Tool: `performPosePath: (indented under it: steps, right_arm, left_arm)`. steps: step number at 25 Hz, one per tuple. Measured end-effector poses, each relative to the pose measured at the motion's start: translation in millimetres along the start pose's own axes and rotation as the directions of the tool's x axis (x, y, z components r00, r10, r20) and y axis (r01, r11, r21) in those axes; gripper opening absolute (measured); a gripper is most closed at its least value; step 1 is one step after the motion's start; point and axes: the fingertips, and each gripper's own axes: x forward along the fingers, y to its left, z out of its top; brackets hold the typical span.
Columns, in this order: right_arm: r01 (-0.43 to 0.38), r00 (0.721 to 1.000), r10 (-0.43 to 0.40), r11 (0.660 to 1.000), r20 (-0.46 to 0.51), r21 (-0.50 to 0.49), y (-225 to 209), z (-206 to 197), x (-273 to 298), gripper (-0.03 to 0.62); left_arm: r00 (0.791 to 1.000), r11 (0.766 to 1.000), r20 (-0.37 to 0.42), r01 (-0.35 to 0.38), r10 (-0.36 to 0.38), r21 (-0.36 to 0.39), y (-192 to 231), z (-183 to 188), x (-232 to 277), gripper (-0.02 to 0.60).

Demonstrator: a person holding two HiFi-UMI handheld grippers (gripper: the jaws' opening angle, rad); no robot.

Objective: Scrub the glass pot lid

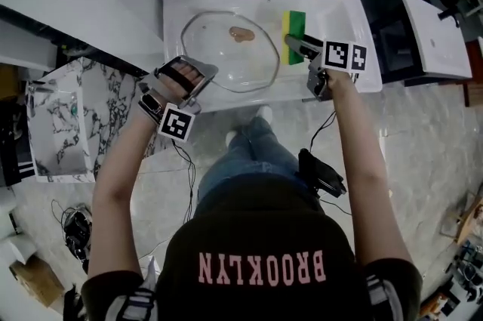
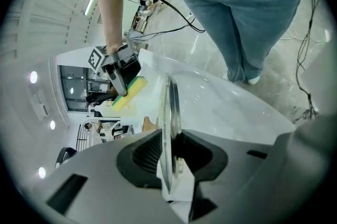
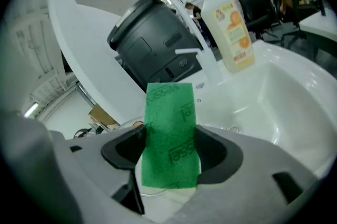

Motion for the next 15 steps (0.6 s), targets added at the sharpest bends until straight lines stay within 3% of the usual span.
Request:
performPosePath:
  steps: [4, 6, 8, 9, 15]
  right_arm:
    - [0.045, 0.989, -0.034, 0.996, 0.141, -0.074, 9, 15, -26, 0.281]
    - [0.057, 0.981, -0.037, 0.994, 0.191, -0.097, 14, 20, -36, 0.281]
    - [0.056, 0.975, -0.028, 0.991, 0.221, -0.122, 20, 21, -43, 0.281]
    - [0.060, 0.972, -0.027, 0.989, 0.232, -0.134, 21, 22, -47, 0.281]
    - [0.147, 0.938, -0.081, 0.974, 0.337, -0.175, 18, 24, -65, 0.281]
  left_arm:
    - [0.999, 1.000, -0.027, -0.020, 0.021, 0.009, 8, -2, 6, 0.094]
    - [0.999, 0.998, -0.002, 0.042, -0.042, -0.052, -1, 5, 8, 0.094]
    - [0.990, 0.981, 0.048, 0.140, -0.134, -0.137, -17, 15, 8, 0.092]
    - [0.988, 0.976, 0.056, 0.154, -0.147, -0.153, -18, 16, 9, 0.091]
    - [0.990, 0.974, 0.043, 0.138, -0.132, -0.178, -4, 13, 19, 0.091]
